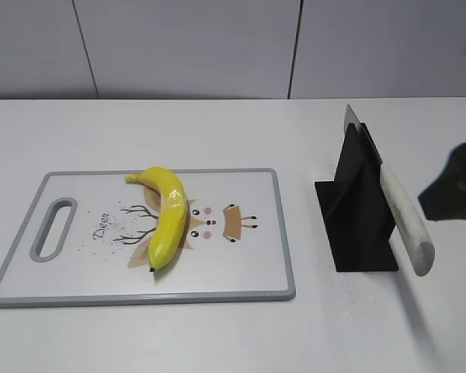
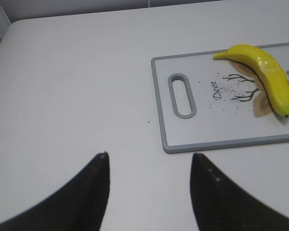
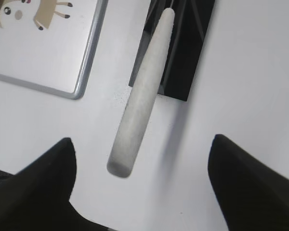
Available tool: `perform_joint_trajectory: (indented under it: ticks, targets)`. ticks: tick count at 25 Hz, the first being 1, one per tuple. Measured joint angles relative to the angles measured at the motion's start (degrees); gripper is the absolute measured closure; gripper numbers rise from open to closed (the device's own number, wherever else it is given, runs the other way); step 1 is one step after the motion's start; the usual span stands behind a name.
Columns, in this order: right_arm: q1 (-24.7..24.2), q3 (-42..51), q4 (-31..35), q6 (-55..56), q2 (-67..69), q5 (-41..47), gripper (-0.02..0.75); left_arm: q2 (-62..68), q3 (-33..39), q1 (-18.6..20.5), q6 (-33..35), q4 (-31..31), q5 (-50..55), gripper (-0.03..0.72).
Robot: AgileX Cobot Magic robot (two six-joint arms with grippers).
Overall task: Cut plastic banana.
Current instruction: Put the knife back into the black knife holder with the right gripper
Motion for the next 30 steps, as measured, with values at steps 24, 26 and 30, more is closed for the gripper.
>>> perform_joint_trajectory:
  ticks: [24, 26, 30]
  targets:
    - [-0.3, 17.6, -1.5, -5.1, -61.6, 9.8, 0.144, 0.0, 0.0, 0.0, 0.0, 0.0, 0.0, 0.172]
    - [-1.4, 17.6, -1.1, -5.1, -62.1, 10.0, 0.144, 0.0, 0.0, 0.0, 0.0, -0.1, -0.1, 0.172]
    - [-7.1, 17.7, 0.2, -5.1, -62.0, 10.0, 0.145, 0.0, 0.0, 0.0, 0.0, 0.0, -0.1, 0.172]
